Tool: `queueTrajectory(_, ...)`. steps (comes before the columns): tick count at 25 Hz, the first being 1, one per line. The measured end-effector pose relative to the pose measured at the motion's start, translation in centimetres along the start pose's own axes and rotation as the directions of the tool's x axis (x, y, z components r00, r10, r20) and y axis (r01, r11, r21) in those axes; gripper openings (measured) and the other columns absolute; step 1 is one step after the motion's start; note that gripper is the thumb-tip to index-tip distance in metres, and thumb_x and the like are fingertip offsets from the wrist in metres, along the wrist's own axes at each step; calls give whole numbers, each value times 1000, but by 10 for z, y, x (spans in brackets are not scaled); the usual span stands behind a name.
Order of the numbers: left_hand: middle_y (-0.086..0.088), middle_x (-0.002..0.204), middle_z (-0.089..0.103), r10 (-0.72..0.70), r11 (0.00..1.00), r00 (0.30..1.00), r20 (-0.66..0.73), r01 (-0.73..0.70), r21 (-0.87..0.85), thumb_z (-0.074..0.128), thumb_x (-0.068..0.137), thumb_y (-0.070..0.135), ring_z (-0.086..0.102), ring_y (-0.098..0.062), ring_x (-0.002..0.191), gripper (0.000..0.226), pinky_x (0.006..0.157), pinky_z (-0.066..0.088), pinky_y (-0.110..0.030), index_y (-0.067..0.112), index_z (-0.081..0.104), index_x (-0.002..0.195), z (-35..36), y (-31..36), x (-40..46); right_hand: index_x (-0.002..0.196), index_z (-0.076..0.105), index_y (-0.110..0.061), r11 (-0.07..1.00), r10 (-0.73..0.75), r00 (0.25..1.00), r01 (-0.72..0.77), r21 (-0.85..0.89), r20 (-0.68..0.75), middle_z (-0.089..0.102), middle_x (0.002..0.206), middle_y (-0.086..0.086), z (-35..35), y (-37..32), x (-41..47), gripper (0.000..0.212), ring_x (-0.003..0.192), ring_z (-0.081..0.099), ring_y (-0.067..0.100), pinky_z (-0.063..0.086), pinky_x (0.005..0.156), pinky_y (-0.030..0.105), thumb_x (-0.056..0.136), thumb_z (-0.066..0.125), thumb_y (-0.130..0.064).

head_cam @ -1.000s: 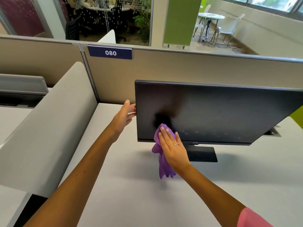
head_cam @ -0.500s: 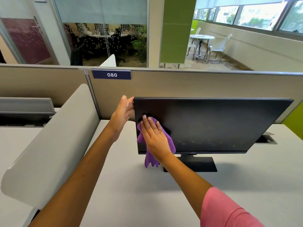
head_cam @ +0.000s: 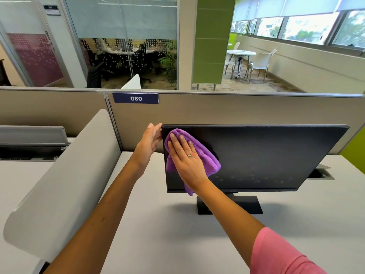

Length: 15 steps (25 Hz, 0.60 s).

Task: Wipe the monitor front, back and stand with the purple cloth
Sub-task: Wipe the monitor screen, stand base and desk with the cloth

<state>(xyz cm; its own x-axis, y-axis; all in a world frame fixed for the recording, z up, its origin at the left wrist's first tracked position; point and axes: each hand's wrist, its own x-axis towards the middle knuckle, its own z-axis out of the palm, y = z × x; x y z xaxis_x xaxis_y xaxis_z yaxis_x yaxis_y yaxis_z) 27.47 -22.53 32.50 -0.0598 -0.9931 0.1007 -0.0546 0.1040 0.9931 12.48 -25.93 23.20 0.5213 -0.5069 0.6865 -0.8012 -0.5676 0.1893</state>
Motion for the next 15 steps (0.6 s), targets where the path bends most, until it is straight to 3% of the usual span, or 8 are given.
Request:
queueTrajectory(5, 2, 154, 30, 58, 992, 998, 4, -58, 110, 9, 102, 43, 29, -14, 140, 51, 115, 17, -31, 28, 27, 147, 3, -5, 9, 147, 13, -7, 995, 74, 997, -73, -67, 1, 14, 155, 8, -3, 18, -6, 69, 143, 13, 27, 13, 116, 42, 91, 53, -16)
queueTrajectory(10, 11, 148, 39, 144, 978, 989, -25, -138, 158, 17, 95, 52, 35, -6, 136, 52, 114, 19, -27, 37, 36, 140, -1, -16, 14, 148, -3, -8, 959, 275, 958, -280, -53, -78, 6, 155, 9, -6, 62, -39, 72, 145, -6, 23, 1, 119, 40, 93, 43, -13)
queueTrajectory(13, 10, 145, 43, 159, 975, 987, -26, -153, 164, 18, 91, 54, 39, -7, 134, 56, 114, 22, -27, 36, 39, 139, -4, -17, 15, 148, -9, -10, 915, 398, 909, -404, -22, -126, -7, 157, 5, -15, 84, -50, 64, 145, -11, 20, -3, 119, 37, 95, 28, -13)
queueTrajectory(15, 10, 143, 46, 171, 973, 985, -29, -164, 163, 18, 92, 52, 42, -6, 131, 54, 113, 25, -25, 35, 41, 138, -4, -16, 14, 148, -5, -8, 890, 454, 880, -456, 13, -140, 2, 156, 7, -17, 84, -52, 60, 145, -11, 20, -2, 119, 37, 96, 26, -12)
